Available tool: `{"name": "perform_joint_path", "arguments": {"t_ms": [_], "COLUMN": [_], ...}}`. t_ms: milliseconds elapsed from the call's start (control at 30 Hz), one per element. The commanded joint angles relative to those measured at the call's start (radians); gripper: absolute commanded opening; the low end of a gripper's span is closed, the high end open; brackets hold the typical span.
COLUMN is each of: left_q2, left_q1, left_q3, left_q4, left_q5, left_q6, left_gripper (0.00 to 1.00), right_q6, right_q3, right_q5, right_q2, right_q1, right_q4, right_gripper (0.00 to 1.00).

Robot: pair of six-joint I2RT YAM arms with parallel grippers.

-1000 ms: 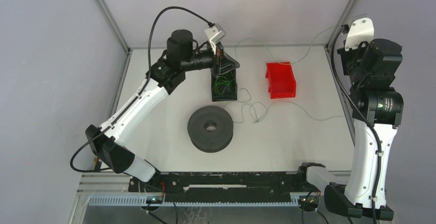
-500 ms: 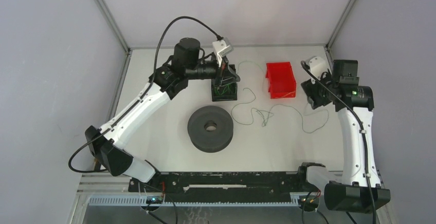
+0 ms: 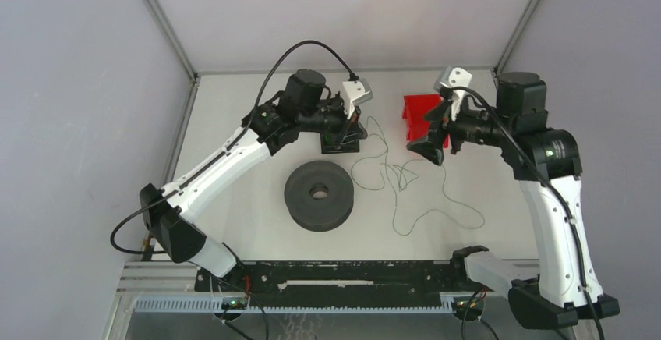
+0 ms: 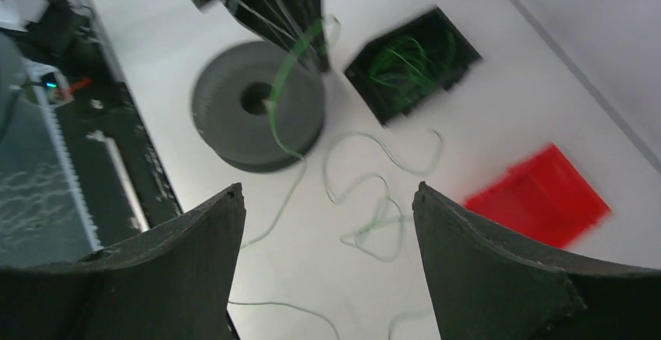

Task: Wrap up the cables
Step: Adjust the cable at the center of the board.

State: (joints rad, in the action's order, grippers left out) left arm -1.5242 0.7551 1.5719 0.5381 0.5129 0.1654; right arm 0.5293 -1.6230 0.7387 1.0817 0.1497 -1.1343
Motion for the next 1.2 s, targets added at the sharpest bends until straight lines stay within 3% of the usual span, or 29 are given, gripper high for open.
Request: {"name": "perform_joint_path", "arguments": {"t_ms": [0,133,300,667,1167], "left_q2": [-0.008,-0.006,-0.008,-0.023,-0.024], "left_q1": [0.010,0.012,0.019,0.021,0.032], "left_q3": [0.032,0.011,0.009,0.012,0.020], "left_q4": [-0.025,-0.048,-0.053,-0.063,-0.063], "left_q5": [-0.052,-0.069,-0.078,-0.123,-0.144], "left_q6": [-0.028,-0.054,-0.063,-0.119,-0.129], "left_gripper": [0.00,0.00,0.00,0.00,0.00], "right_q6": [-0.210,-0.351,-0.404,-0.600,-0.627], "right_q3": [0.065,0.177,0.190,0.310,0.318], "right_q5": [0.133,0.096,0.068,0.101,0.117], "right_q2": [0.050,0.051,0.105,0.095,0.124], "right_q1": [0.093,0.156,0.231,0.238,0.264], "right_q4": [0.245,0.463,0.528,0.738,0.768], "right_gripper": [0.86,0.84,0.82,0.76,0.57]}}
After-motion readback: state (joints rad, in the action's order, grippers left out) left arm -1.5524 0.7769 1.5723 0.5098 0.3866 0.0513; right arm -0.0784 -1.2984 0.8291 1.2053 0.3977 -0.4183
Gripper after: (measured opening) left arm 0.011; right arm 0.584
